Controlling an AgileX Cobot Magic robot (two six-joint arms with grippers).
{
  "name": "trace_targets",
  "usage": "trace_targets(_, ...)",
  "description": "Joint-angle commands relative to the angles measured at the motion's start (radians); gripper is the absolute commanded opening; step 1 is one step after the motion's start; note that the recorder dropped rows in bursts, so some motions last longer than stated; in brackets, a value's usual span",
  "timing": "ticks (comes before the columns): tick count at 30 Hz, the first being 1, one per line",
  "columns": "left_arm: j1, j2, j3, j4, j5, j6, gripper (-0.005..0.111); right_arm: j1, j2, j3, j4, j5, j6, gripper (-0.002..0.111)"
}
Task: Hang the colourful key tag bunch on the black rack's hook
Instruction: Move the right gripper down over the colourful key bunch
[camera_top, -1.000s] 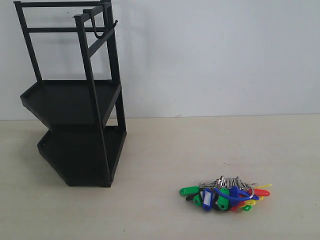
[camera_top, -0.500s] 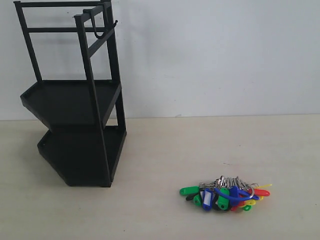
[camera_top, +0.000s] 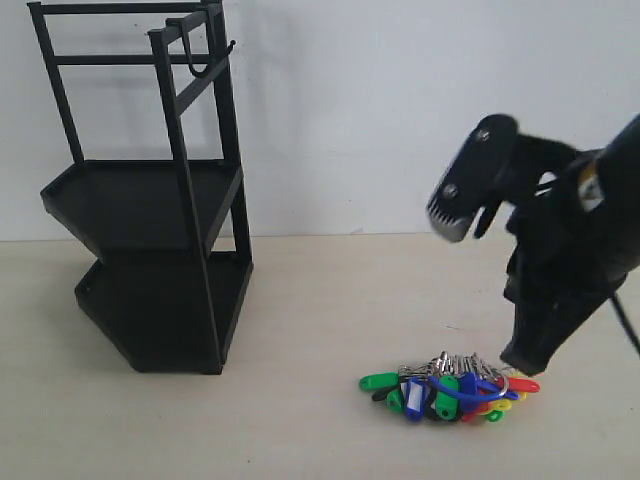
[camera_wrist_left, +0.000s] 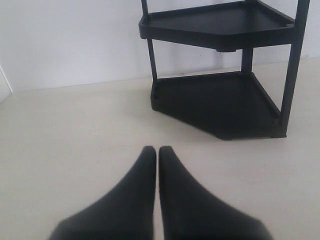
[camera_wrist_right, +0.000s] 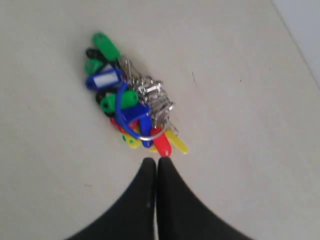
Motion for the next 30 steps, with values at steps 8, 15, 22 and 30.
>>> trace_targets(8, -0.001, -0.002, -0.001, -0.003, -0.006, 0.001, 0.004, 0.234, 0.365, -0.042, -0.362, 0.057, 0.228, 0.056)
trace_targets(15, -0.001, -0.002, -0.001, -0.003, -0.006, 0.001, 0.004, 0.235, 0.472, -0.042, -0.410, 0.059, 0.293, 0.055)
trace_targets(22, -0.001, -0.002, -0.001, -0.003, -0.006, 0.001, 0.004, 0.235, 0.536, -0.042, -0.468, 0.044, 0.317, 0.055)
trace_targets(30, -0.001, -0.002, -0.001, -0.003, -0.006, 0.001, 0.004, 0.235, 0.594, -0.042, -0.610, 0.014, 0.429, 0.055)
